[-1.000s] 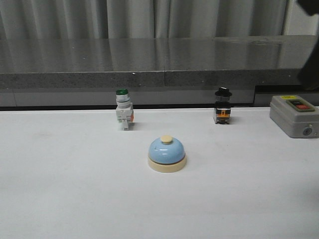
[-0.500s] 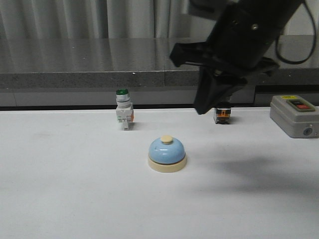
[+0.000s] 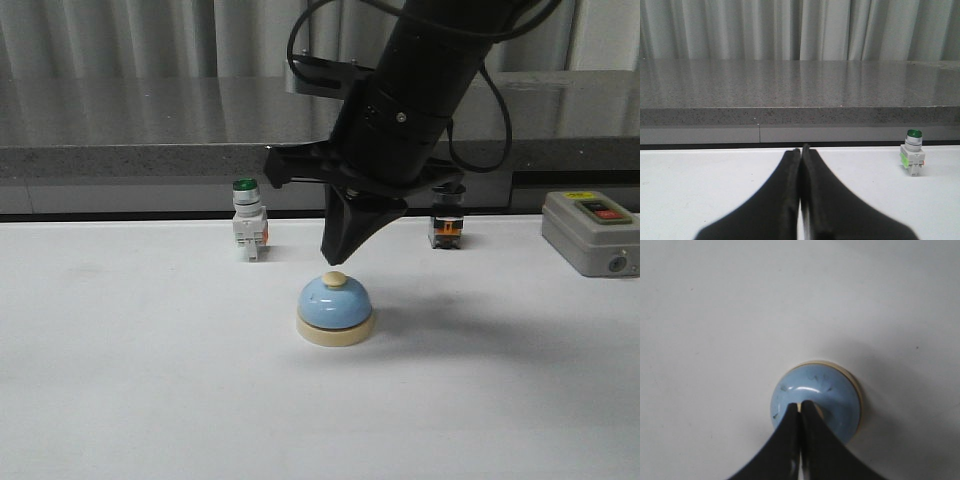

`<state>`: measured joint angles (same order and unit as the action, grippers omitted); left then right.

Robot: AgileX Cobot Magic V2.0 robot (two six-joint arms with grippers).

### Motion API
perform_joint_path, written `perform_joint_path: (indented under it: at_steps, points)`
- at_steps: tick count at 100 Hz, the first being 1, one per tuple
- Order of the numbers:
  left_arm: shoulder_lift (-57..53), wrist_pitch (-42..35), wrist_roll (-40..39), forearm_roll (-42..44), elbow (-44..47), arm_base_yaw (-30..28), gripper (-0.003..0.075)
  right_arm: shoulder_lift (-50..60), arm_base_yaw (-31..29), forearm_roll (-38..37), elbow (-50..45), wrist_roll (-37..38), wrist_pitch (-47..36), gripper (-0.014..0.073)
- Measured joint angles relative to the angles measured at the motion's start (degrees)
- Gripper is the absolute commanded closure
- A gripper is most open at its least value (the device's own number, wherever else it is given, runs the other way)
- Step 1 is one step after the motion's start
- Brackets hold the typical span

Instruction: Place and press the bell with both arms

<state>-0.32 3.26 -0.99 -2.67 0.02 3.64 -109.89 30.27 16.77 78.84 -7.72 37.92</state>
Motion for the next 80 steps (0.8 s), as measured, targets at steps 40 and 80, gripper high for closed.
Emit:
perform_joint_path:
  at_steps: [40,80]
  points:
    - [0.0,0.0,0.0,0.0,0.0,0.0,0.0741,-3.1,0.0,1.1,1.4,0.0,0.2,0.0654]
    - [0.0,0.0,0.0,0.0,0.0,0.0,0.0741,4.3,0.0,-0.5,1.5,-0.1,0.6,0.0654]
